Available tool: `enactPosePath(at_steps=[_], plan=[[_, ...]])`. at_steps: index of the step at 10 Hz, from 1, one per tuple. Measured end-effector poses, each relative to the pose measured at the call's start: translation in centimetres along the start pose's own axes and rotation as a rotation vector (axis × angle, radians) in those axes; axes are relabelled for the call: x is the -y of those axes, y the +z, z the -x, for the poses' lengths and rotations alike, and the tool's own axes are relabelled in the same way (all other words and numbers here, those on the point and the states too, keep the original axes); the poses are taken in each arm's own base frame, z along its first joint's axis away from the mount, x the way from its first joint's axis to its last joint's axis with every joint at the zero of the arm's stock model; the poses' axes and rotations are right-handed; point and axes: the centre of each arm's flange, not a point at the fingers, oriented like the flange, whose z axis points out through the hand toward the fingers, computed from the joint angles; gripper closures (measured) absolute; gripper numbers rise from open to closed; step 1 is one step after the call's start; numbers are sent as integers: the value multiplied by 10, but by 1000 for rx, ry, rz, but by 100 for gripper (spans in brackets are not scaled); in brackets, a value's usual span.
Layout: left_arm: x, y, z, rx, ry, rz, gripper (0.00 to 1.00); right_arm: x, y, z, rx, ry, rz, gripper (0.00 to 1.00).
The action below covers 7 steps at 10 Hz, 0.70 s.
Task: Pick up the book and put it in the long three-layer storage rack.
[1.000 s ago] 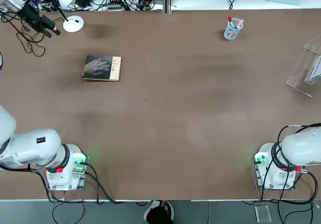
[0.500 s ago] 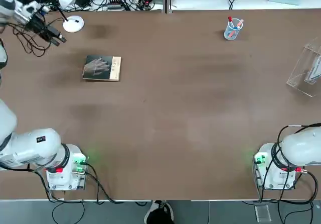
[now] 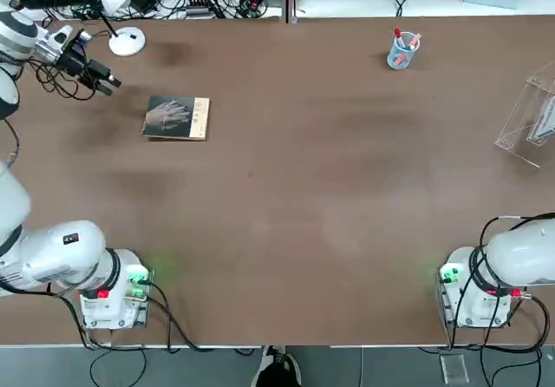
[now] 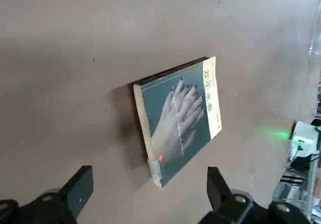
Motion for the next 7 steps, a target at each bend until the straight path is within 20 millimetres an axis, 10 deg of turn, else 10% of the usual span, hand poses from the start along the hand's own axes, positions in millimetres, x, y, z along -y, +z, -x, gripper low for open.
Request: enactPosePath(at_steps=[7], plan=[[18, 30, -1, -35, -50, 89, 0, 4, -24, 14, -5, -7, 0, 0]])
